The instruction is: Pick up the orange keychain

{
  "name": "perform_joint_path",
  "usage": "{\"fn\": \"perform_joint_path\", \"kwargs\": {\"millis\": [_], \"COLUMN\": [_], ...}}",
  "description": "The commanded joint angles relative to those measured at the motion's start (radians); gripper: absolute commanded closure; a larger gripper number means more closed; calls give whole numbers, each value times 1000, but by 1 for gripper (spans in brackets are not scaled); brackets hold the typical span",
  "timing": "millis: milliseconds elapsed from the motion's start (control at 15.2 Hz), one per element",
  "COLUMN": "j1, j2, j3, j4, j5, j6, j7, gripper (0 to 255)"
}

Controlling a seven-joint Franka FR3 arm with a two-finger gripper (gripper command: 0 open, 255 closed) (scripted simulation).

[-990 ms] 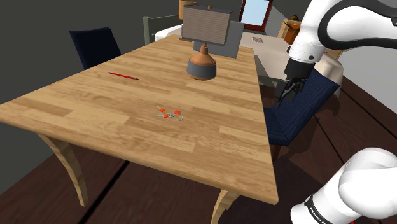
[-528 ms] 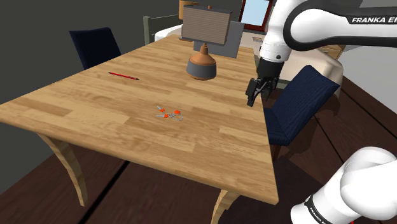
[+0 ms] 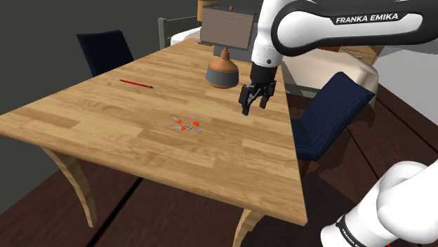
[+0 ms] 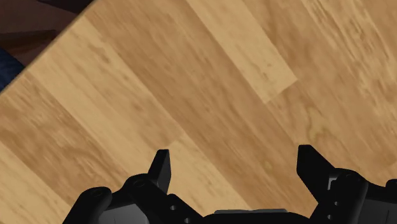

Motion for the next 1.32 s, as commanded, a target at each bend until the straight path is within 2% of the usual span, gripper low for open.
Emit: {"fn": "perform_joint_path", "kwargs": {"millis": [0,594,924,1188,1254], "j1": [10,74,140,215,214], "j2": [72,404,612,803,800], "j3": [25,109,132,134,133], "j4": [52,386,637,900,883], "j5": [-9,-105,-181,-243,-242], "j6": [23,20,-31,-109,-95], "j7": [25,138,191,216,217], "gripper": [0,0,0,0,0]}}
